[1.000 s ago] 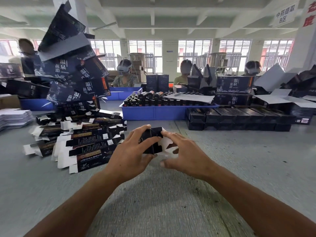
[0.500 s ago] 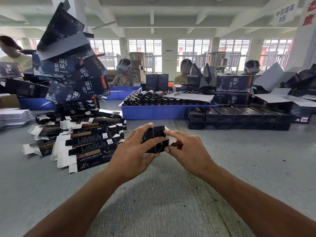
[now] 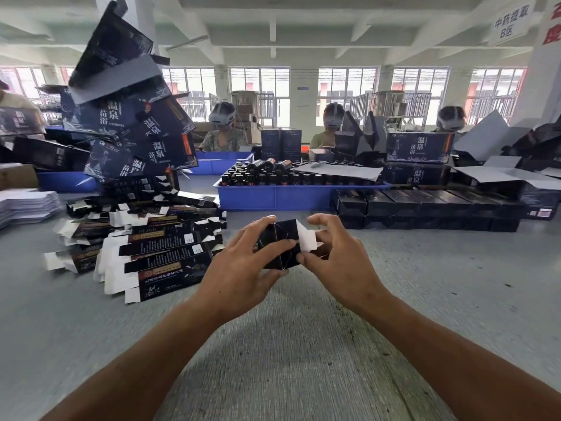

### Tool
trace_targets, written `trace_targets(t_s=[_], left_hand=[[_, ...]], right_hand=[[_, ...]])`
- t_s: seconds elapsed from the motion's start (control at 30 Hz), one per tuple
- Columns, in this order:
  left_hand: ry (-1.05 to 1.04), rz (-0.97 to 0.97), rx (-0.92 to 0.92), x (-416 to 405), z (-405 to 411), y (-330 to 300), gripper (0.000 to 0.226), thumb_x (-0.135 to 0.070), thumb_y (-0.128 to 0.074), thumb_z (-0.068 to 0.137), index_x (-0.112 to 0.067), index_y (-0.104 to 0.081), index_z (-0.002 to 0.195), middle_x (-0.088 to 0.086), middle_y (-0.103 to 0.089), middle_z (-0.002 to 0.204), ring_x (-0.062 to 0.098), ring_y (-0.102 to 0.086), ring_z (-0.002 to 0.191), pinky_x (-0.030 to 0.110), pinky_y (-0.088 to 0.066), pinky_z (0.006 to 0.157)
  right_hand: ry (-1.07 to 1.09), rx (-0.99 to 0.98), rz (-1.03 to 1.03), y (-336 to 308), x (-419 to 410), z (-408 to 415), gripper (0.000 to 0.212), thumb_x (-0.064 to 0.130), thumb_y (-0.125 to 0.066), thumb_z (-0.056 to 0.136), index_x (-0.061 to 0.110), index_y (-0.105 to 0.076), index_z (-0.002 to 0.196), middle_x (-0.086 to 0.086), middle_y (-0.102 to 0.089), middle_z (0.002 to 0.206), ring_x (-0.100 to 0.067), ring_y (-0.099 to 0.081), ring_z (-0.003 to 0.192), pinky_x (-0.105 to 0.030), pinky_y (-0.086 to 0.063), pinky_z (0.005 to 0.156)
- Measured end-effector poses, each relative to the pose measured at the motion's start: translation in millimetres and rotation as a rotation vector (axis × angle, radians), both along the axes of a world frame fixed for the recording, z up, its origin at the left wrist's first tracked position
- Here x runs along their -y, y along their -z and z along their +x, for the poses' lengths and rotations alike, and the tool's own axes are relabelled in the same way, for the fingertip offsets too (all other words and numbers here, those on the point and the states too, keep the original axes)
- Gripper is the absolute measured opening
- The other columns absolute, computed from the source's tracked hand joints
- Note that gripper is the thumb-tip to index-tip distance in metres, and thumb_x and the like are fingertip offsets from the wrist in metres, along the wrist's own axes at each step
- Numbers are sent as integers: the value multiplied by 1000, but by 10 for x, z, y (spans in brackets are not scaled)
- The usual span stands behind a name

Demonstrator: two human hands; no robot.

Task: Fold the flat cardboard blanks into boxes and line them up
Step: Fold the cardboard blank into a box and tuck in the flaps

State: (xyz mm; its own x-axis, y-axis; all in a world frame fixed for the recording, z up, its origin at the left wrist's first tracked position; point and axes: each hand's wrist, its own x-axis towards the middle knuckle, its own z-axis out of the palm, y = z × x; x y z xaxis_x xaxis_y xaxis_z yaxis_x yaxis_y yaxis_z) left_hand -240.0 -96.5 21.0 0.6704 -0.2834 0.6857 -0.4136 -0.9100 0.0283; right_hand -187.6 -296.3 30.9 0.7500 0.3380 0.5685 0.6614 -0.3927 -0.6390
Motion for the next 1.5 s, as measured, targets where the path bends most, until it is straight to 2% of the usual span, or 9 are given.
trace_targets(t_s=[0.1,0.2,0.27,0.4,0.57,0.87,1.03,1.2,1.5], left_hand=[[-3,-32,-4,2,-4,2,52,-33,-75,86,-27,-60,135,11,-40,154,34,-51,131,54,-56,91],[-16,-48,-13,-9,1,3,51,-30,-77,85,-25,-60,134,11,-40,155,36,-51,132,56,-56,90],[-17,-66,-10,-14,1,6,57,-30,-77,85,-27,-55,137,10,-39,155,35,-49,133,55,-55,93],[-16,-111,-14,20,-13,3,78,-36,-77,83,-26,-37,150,1,-40,154,27,-47,135,48,-50,102],[-28,-136,-51,72,-26,-4,96,-35,-81,81,-24,-23,157,-1,-43,151,21,-43,135,33,-36,105],[-30,-119,-32,90,-10,9,90,-38,-81,79,-21,-32,153,-1,-44,150,14,-37,136,29,-31,108],[-9,-118,-3,125,-14,4,85,-49,-71,78,-23,-32,149,-3,-47,147,10,-37,131,25,-32,103],[-3,-116,-9,115,-11,20,89,-46,-78,77,-24,-30,149,-3,-47,148,12,-39,132,28,-35,103],[-16,-119,10,108,-15,15,89,-55,-67,78,-19,-34,151,0,-48,147,15,-42,132,30,-36,102]], right_hand=[[-41,-22,0,-18,4,-2,39,14,-72,89,38,-54,114,15,-68,108,4,-67,85,-10,-49,66],[-103,-49,15,-20,19,-28,42,-2,-58,92,29,-67,118,17,-69,94,5,-63,63,-10,-45,52],[-121,-56,57,-24,17,-38,36,2,-55,95,25,-69,119,17,-69,89,4,-58,56,-9,-42,49],[-107,-82,100,-8,-14,-11,16,25,-66,96,34,-66,108,21,-70,97,8,-66,84,-8,-48,65],[-101,-171,112,-8,-13,12,18,30,-73,91,32,-69,109,16,-73,96,6,-69,83,-10,-49,65],[-95,-192,185,-5,-5,19,4,27,-77,87,28,-74,90,19,-74,77,4,-68,71,-9,-48,61],[-11,-155,183,-1,-14,7,6,25,-78,86,22,-75,89,10,-74,78,0,-69,74,-11,-49,63],[61,-75,84,-1,-35,-24,7,31,-75,88,25,-73,90,13,-71,80,0,-67,76,-14,-50,68],[-69,-133,94,-46,34,2,15,30,-74,90,20,-73,100,10,-73,86,3,-67,76,-10,-47,64]])
